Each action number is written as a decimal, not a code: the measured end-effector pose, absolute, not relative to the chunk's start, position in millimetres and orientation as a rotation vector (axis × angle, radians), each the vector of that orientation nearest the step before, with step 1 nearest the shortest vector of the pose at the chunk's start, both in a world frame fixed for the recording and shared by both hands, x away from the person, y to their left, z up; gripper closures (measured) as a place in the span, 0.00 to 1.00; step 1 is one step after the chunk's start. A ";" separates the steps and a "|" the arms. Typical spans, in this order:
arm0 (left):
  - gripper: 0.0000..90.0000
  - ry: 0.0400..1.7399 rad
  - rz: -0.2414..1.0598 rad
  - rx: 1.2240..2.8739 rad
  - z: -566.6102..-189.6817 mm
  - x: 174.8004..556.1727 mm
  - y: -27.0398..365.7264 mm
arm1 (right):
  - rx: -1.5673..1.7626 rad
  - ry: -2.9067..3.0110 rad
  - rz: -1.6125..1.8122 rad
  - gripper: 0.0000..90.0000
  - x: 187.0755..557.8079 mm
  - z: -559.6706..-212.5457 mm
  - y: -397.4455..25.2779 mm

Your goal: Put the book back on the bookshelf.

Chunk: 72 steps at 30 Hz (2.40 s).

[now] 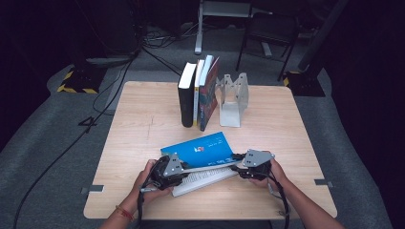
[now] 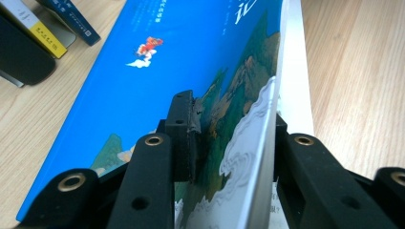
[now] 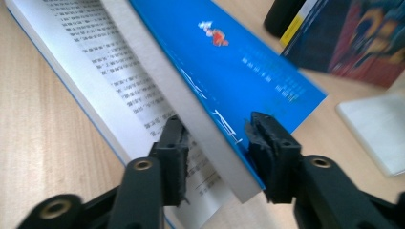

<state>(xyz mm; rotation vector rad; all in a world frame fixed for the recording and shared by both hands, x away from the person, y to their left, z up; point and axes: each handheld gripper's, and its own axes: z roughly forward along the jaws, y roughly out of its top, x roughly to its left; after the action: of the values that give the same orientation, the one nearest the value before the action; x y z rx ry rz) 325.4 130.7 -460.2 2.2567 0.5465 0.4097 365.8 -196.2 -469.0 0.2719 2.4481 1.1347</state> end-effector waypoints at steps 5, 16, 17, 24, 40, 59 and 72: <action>0.62 0.604 0.447 2.261 -454.4 321.8 129.8 | 0.227 2.443 1.119 0.75 359.9 -467.7 -193.4; 0.64 0.630 0.568 2.371 -455.7 302.5 100.2 | 0.180 2.409 1.050 0.77 343.3 -458.7 -180.8; 0.65 0.637 0.568 2.371 -457.5 303.4 101.3 | 0.174 2.414 1.053 0.77 342.3 -458.7 -179.6; 0.74 0.565 0.524 2.357 -460.2 313.0 118.6 | 0.179 2.415 1.165 0.65 347.2 -461.7 -179.1; 0.55 0.579 0.563 2.402 -454.5 305.0 82.5 | 0.130 2.405 1.119 0.80 335.7 -456.3 -174.6; 0.63 0.617 0.489 2.326 -456.1 311.6 85.3 | 0.156 2.412 1.247 0.77 337.4 -450.0 -182.0; 0.86 0.606 0.620 2.299 -447.4 305.1 68.3 | 0.226 2.346 1.278 0.59 334.7 -437.2 -180.9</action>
<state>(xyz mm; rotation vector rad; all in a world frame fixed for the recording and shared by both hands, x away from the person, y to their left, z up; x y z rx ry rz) 305.1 68.3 -447.4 2.2991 0.6064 0.6202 334.7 -180.9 -437.2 0.2261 2.3462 1.2782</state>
